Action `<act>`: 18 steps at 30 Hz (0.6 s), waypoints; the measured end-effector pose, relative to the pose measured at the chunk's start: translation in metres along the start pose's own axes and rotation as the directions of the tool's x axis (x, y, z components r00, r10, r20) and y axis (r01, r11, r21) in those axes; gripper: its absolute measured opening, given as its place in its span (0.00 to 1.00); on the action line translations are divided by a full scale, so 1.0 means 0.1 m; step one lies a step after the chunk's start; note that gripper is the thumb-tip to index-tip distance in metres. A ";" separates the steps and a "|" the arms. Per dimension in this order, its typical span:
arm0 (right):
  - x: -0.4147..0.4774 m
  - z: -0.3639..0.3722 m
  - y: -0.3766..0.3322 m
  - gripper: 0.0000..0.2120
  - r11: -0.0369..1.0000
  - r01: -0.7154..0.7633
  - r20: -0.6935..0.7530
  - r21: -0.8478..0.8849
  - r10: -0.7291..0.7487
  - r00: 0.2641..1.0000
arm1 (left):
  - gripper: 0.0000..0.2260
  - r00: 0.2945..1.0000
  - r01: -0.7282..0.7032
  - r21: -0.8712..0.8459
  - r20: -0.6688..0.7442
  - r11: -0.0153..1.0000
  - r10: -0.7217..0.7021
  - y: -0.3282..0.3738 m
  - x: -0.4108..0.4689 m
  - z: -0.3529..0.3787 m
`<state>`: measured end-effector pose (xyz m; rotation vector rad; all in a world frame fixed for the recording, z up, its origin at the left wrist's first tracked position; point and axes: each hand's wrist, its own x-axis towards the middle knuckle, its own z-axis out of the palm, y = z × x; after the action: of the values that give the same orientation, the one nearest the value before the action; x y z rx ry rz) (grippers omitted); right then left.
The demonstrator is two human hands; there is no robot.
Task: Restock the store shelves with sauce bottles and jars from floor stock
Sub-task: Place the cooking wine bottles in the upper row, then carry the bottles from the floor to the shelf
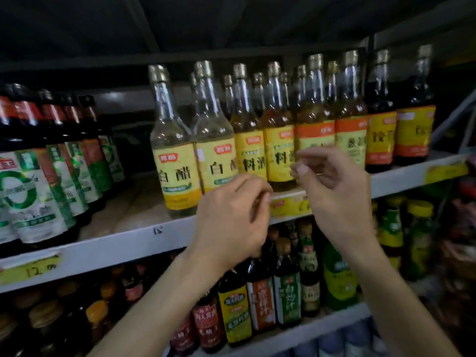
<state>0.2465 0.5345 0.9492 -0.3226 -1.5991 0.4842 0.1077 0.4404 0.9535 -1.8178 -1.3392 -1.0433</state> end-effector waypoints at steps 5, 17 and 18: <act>-1.22 -0.71 0.22 0.07 0.926 -0.342 -0.187 -0.161 0.312 0.932 | 0.06 0.906 0.121 -0.347 0.422 0.930 0.040 0.54 -0.56 0.87; -6.54 -2.19 0.92 0.13 -0.307 -0.944 -0.639 -0.125 0.752 -0.160 | 0.06 -0.089 0.508 -0.202 0.955 0.838 0.284 2.42 -5.22 2.99; -7.04 -2.18 1.00 0.13 -0.411 -0.901 -0.628 -0.138 0.740 -0.241 | 0.06 -0.139 0.500 -0.175 0.950 0.848 0.278 2.50 -5.64 3.12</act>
<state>0.5177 0.3060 0.2957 -2.3740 -0.6786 1.0553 0.3242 0.3834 0.2998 -3.2646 -2.2105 0.5083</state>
